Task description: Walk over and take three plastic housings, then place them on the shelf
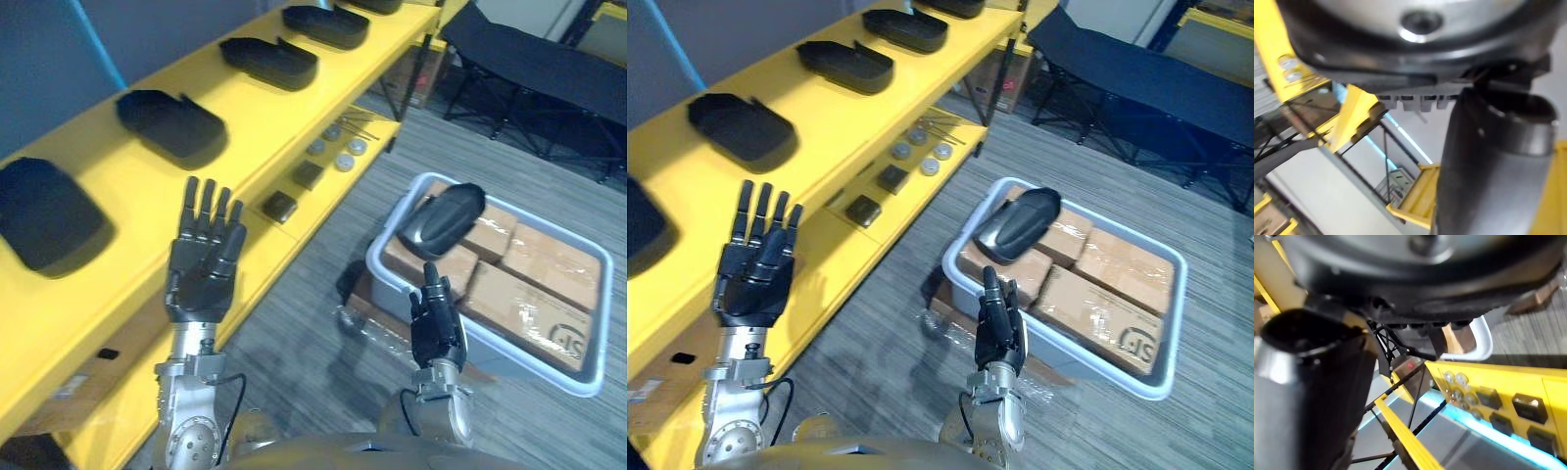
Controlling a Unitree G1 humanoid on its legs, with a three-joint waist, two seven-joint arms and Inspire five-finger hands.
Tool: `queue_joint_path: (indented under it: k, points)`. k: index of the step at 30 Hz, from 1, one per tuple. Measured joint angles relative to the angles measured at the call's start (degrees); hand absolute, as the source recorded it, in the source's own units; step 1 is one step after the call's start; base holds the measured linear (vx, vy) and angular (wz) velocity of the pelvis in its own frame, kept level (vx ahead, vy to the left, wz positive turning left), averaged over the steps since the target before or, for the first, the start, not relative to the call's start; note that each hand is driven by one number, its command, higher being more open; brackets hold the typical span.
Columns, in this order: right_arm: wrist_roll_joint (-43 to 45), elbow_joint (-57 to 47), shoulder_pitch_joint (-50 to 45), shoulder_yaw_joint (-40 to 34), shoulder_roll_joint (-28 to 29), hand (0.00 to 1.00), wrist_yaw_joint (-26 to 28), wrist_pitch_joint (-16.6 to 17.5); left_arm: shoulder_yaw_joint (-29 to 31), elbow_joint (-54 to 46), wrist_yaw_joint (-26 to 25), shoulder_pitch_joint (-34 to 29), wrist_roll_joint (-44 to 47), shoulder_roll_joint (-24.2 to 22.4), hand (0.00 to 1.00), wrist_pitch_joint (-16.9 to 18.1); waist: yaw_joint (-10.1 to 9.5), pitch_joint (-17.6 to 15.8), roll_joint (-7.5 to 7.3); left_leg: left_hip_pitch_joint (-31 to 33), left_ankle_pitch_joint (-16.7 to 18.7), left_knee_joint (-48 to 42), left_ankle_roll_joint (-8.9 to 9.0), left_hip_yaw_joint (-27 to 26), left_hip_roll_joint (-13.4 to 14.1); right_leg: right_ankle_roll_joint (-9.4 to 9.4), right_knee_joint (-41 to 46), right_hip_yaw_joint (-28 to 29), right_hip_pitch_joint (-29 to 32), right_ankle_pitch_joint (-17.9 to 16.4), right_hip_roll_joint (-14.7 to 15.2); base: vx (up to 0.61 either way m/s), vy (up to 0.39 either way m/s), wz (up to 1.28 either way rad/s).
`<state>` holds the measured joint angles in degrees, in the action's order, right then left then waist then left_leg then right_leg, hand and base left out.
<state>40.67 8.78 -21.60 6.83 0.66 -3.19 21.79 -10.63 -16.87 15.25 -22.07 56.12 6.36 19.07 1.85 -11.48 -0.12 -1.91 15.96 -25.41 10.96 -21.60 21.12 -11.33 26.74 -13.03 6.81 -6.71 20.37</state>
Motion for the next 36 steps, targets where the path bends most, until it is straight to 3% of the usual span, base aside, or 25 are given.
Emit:
queue_joint_path:
  k: [1,2,3,4,5,7,8,9,11,12,14,17,20,23,26,30,34,36]
  points:
    - [-0.09,0.0,0.25,-0.09,-1.33,1.0,-0.09,-0.16,-1.68,0.55,-0.17,0.13,-0.03,-0.69,1.0,-0.46,0.18,0.43,0.84,0.45,-0.41,0.64,0.01,0.57,1.13,-0.12,-0.74,-1.17,0.12,-1.42,-1.41,0.11,-0.493,-0.53]
    - [-3.17,-0.01,0.78,-1.24,-4.71,1.0,-0.86,-0.54,-5.55,2.1,-1.24,1.36,-0.08,-2.0,1.0,-1.37,1.57,0.54,3.2,1.54,-2.1,1.09,-1.34,2.52,3.34,0.63,-2.04,-2.19,0.28,-2.75,-4.29,0.12,-0.461,-0.31]
    - [-5.03,0.01,0.94,-2.42,-7.47,1.0,-1.34,-1.94,-9.35,3.77,-2.15,3.0,-0.08,-2.92,1.0,-2.93,3.35,0.44,4.16,1.92,-5.8,1.41,-3.63,3.89,3.91,1.78,-1.99,-2.37,0.3,-3.36,-5.56,0.12,-0.432,-0.19]
    - [-5.51,0.01,0.77,-3.27,-8.51,1.0,-1.33,-2.38,-10.95,4.69,-2.18,3.78,-0.08,-3.14,1.0,-3.56,4.0,0.43,4.13,1.88,-7.99,1.19,-5.19,3.93,3.88,2.25,-1.98,-2.35,0.1,-3.61,-5.7,0.12,-0.401,-0.16]
    - [-6.72,-0.24,0.22,-5.16,-9.66,1.0,-1.23,-2.41,-12.8,5.86,-2.11,5.14,-0.3,-3.19,1.0,-4.66,5.1,0.2,3.73,3.01,-12.24,-1.53,-8.0,3.9,4.02,3.22,-2.33,-2.08,-0.58,-4.05,-5.75,0.11,-0.35,-0.34]
    - [-7.3,-0.74,-0.71,-9.06,-10.22,1.0,-1.11,-2.2,-13.79,7.36,-0.95,6.33,-1.26,-3.3,1.0,-5.26,5.19,0.02,3.48,3.59,-9.06,-3.85,-5.29,5.11,2.24,3.78,-4.72,-0.5,-2.11,-4.36,-5.6,0.1,-0.214,-0.53]
    - [-8.44,-0.72,-1.15,-11.61,-10.28,1.0,-1.23,-2.2,-13.59,7.45,-0.13,6.54,-1.97,-3.25,1.0,-5.25,4.69,0.12,3.64,3.84,-4.77,-3.35,-4.28,6.99,-1.45,4.15,-5.93,1.05,-2.42,-4.11,-5.6,0.08,-0.054,-0.76]
    - [-9.21,-0.71,-1.52,-12.7,-10.94,1.0,-1.24,-2.18,-13.0,7.31,0.51,6.16,-2.54,-3.23,1.0,-5.21,4.01,0.27,3.86,4.54,-2.49,-1.68,-4.65,9.13,-5.56,4.36,-7.19,2.56,-2.62,-3.42,-5.74,0.08,-0.043,-0.76]
    - [-13.02,-0.62,-1.63,-12.75,-12.03,1.0,-1.19,-2.28,-11.6,7.31,0.69,5.49,-2.52,-3.17,1.0,-5.21,2.77,0.67,4.51,4.63,-2.25,4.45,-5.69,11.37,-10.03,4.41,-9.55,4.28,-2.99,-1.82,-7.04,0.05,0.043,-0.81]
    - [-16.29,-0.38,-1.08,-12.5,-12.3,1.0,-1.17,-2.34,-10.15,7.37,1.29,4.3,-2.54,-2.97,1.0,-5.2,1.95,1.07,4.94,4.44,-4.03,8.39,-5.61,13.09,-11.76,4.08,-10.54,5.34,-2.9,-1.05,-8.16,0.02,0.098,-0.85]
    - [-20.26,-0.27,-0.13,-11.31,-11.75,1.0,-2.79,-2.77,-8.17,7.34,1.53,2.85,-2.73,-2.37,1.0,-5.23,1.54,2.41,4.56,3.44,-4.97,10.43,-4.9,14.31,-13.1,3.03,-13.63,5.33,-3.35,1.31,-8.05,0.03,0.081,-0.4]
    - [-24.88,0.18,3.93,-9.49,-11.72,1.0,-6.3,-5.76,-6.22,7.34,2.43,3.98,-2.73,-1.74,1.0,-5.6,0.71,1.78,2.99,3.49,-5.91,11.74,-5.85,13.54,-15.27,1.73,-19.27,4.84,-4.81,5.46,-6.11,-0.04,0.123,-0.07]
    - [-30.15,5.61,13.24,-8.2,-11.73,1.0,-10.37,-10.56,-5.43,7.24,2.66,5.04,-6.55,-1.11,1.0,-7.05,-0.65,1.59,2.42,4.23,-4.8,9.33,-7.28,12.75,-16.81,1.1,-22.15,3.11,-5.97,8.8,-4.52,-0.1,0.135,-0.13]
    - [-31.67,12.03,20.75,-6.85,-11.74,1.0,-13.69,-14.5,-5.46,6.21,3.02,6.13,-11.35,0.2,1.0,-8.21,-2.96,1.23,2.07,7.44,-2.24,4.05,-7.99,12.72,-16.52,1.34,-23.83,1.06,-5.96,10.73,-4.57,-0.12,0.082,-0.07]
    - [-33.7,17.48,29.89,-6.95,-12.29,1.0,-18.44,-19.29,-5.31,3.96,1.93,6.83,-14.03,1.17,1.0,-8.1,-3.42,-0.89,1.9,10.64,-1.26,0.54,-8.38,13.71,-16.42,1.78,-25.2,-1.22,-5.84,12.53,-4.76,-0.14,0.041,0.12]
    - [-33.7,27.24,46.63,-9.92,-17.55,1.0,-25.67,-26.92,-5.34,3.58,0.46,11.0,-14.03,2.74,1.0,-7.82,-5.45,-4.61,2.79,15.56,-2.46,-1.57,-8.55,16.18,-16.74,2.69,-26.24,-4.13,-4.1,14.27,-4.91,-0.14,0.01,0.28]
    - [-33.65,32.8,58.61,-11.14,-22.94,1.0,-28.68,-30.24,-5.47,3.6,0.4,11.36,-13.67,2.64,1.0,-7.45,-6.96,-7.97,3.73,17.63,-4.15,-1.59,-8.34,18.22,-17.02,2.34,-27.17,-6.32,-3.78,15.29,-5.3,-0.05,-0.027,0.29]
    - [-33.61,36.44,63.8,-11.09,-26.14,1.0,-29.66,-31.73,-6.81,3.62,0.33,11.24,-13.18,2.65,1.0,-7.47,-8.34,-9.44,4.88,17.72,-4.38,-1.56,-8.33,19.09,-17.03,2.34,-27.11,-7.35,-4.13,15.3,-5.44,-0.01,-0.019,0.15]
